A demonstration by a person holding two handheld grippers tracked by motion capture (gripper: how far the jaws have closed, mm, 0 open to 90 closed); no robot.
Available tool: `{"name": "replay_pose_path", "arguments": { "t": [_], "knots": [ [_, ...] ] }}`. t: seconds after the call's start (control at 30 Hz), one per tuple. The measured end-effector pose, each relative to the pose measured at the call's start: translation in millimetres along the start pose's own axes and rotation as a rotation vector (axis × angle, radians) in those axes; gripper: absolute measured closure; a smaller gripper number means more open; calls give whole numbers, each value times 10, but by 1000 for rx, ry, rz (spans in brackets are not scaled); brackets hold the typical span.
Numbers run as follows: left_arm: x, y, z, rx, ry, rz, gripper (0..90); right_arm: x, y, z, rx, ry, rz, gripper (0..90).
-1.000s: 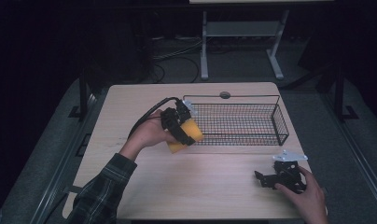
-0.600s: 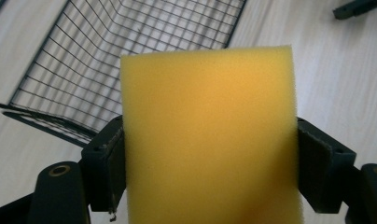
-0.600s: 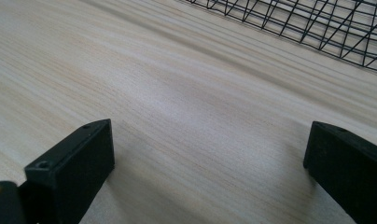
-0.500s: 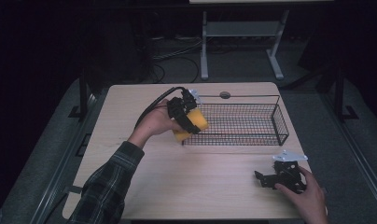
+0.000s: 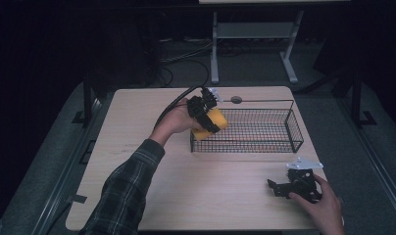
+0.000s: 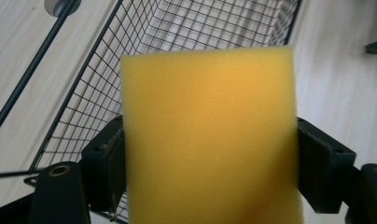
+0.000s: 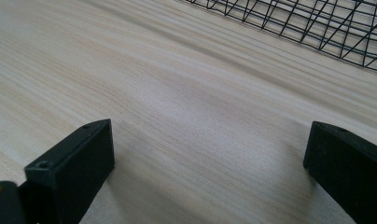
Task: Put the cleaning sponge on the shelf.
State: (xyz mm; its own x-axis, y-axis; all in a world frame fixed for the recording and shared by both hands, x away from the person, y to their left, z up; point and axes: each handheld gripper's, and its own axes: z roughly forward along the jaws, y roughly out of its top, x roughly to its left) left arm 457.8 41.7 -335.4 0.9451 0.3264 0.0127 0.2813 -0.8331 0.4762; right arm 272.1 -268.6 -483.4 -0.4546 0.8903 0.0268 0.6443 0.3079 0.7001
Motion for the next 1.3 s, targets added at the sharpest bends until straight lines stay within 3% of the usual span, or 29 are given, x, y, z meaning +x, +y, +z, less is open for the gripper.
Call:
{"name": "replay_pose_path", "arguments": {
  "t": [0.2,0.37,0.77,0.9,1.3],
  "knots": [
    [70,73,127,-7,-5,-5,226,4,2,-1,-1,2,6,12],
    [111,120,245,19,6,4,226,5,1,-1,-1,3,6,12],
    [241,86,515,65,-5,-19,225,3,2,-1,-2,2,4,12],
    [261,71,573,92,-3,-15,225,3,2,-3,0,2,5,12],
    [286,48,663,110,-9,-21,220,2,0,2,-4,1,2,12]
  ]
}}
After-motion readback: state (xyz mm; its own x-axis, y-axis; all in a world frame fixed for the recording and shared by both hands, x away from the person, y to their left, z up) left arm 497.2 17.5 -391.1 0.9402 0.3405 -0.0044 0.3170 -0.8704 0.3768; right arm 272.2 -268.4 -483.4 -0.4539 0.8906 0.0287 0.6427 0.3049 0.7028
